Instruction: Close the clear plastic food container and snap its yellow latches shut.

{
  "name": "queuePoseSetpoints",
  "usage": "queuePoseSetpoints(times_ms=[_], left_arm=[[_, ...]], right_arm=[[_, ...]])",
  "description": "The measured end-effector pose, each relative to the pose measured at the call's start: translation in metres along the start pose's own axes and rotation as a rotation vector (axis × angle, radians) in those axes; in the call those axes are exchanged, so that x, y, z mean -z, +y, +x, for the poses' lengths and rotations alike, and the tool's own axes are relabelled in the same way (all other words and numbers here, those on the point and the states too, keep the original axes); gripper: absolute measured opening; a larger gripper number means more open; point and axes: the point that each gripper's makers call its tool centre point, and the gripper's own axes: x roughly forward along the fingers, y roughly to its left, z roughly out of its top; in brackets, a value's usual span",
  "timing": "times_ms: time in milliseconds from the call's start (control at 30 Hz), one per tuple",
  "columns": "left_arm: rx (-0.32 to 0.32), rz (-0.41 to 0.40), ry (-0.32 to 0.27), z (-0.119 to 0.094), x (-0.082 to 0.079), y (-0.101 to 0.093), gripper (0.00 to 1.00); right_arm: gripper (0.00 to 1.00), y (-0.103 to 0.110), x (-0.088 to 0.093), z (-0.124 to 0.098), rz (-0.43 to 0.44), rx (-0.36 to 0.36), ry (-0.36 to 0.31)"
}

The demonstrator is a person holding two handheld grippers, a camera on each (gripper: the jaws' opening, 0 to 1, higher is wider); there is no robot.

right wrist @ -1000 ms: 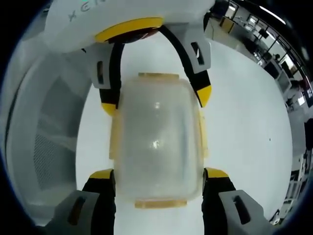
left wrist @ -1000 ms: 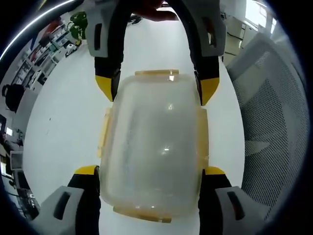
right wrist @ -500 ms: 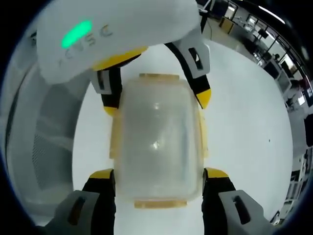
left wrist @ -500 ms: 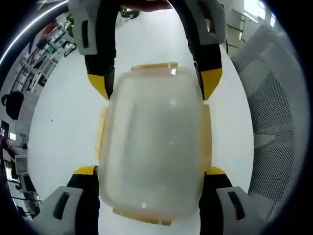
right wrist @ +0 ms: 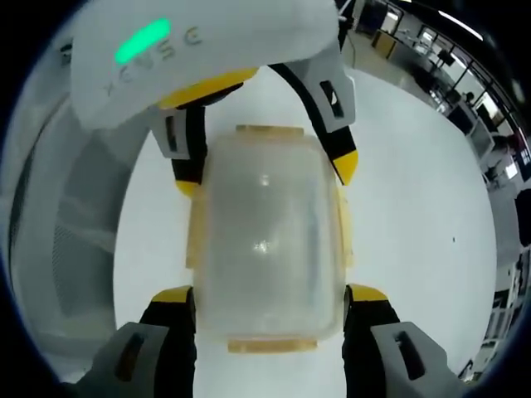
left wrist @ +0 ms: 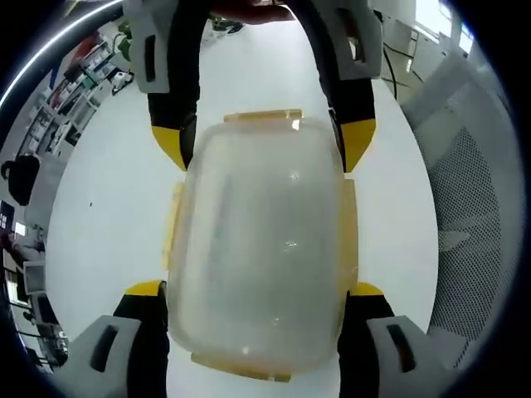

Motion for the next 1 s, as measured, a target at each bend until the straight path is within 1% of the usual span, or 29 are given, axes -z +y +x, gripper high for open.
queuePoseSetpoints(times_ms=[200,500,1000], left_arm=[[0.001,0.001,-0.003,0.002,0.0,0.008,0.85],[0.003,-0.018,-0.012,0.004,-0.001,0.019,0.85],[0.008,-0.018,-0.009,0.006,0.0,0.029,0.85]], right_arm=[[0.72,-0.01,0.001,0.001,0.0,0.001,-0.001],[0.72,-0.023,0.001,0.001,-0.017,-0.006,0.001],[0.72,-0.031,0.0,0.001,-0.021,-0.009,-0.007]])
